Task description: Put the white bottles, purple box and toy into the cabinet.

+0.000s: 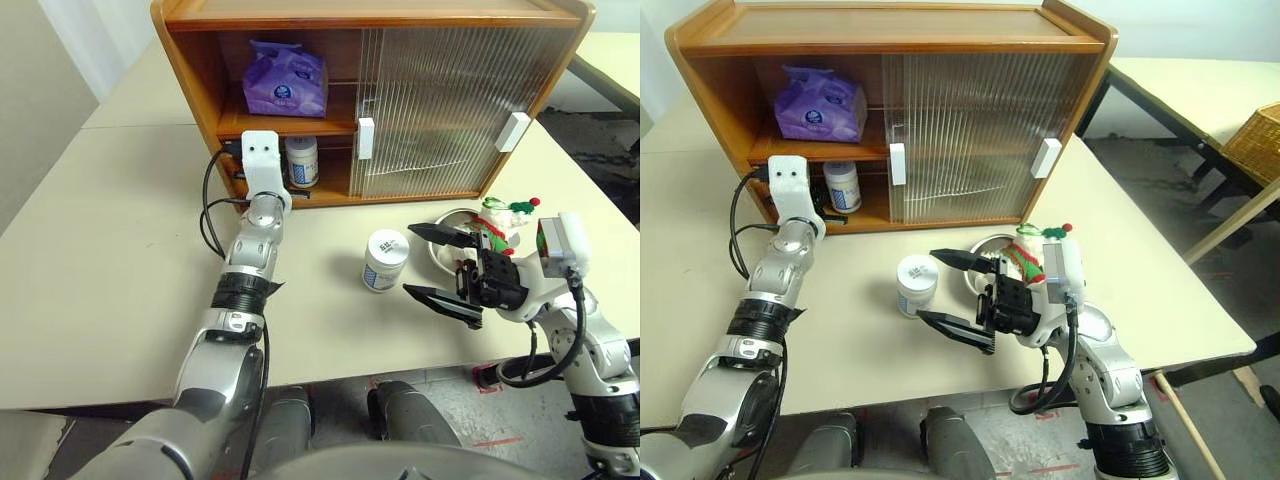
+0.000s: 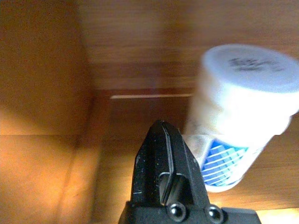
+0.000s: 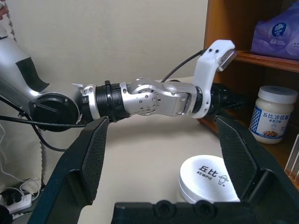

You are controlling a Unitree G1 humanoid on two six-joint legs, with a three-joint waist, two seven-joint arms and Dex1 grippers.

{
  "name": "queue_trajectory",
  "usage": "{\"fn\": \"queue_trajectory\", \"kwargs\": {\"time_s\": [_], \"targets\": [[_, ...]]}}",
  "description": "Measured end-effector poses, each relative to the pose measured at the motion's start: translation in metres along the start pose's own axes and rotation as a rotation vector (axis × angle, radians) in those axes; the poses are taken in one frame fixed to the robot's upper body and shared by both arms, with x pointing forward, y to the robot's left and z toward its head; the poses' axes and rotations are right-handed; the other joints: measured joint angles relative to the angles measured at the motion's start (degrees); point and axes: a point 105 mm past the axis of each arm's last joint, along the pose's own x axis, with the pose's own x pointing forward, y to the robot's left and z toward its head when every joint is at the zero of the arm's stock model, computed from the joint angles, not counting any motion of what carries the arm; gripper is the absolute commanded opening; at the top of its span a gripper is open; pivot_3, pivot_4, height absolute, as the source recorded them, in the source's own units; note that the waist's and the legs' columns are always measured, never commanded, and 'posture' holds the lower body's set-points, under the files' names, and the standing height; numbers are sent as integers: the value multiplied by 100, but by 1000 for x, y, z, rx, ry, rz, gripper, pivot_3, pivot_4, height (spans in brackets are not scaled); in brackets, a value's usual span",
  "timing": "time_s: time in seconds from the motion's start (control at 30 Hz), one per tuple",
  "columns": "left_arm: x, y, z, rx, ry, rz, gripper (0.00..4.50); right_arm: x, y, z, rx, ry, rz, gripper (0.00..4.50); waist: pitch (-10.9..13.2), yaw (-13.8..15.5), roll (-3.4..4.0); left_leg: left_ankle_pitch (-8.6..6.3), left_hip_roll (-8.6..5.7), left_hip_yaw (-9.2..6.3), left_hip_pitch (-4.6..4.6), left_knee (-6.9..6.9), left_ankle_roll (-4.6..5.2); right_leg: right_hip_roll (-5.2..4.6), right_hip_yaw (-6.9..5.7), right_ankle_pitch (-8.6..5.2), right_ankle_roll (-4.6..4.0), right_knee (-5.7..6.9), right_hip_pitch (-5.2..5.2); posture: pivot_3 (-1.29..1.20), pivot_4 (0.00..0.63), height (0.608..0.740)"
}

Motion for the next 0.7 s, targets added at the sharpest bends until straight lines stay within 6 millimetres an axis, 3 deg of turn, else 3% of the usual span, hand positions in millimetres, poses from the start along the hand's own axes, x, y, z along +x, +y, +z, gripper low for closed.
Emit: {"fn": "queue_trajectory", "kwargs": {"time_s": [0.7], "targets": [[4,-21,-6,-25,25,-131,26,1,0,2,-10,-2,-12,4500,-1,-35,1,-8,-6,17,-13,-3,7,-4,1,-14,-5,-3,0,-172,71,740]]}}
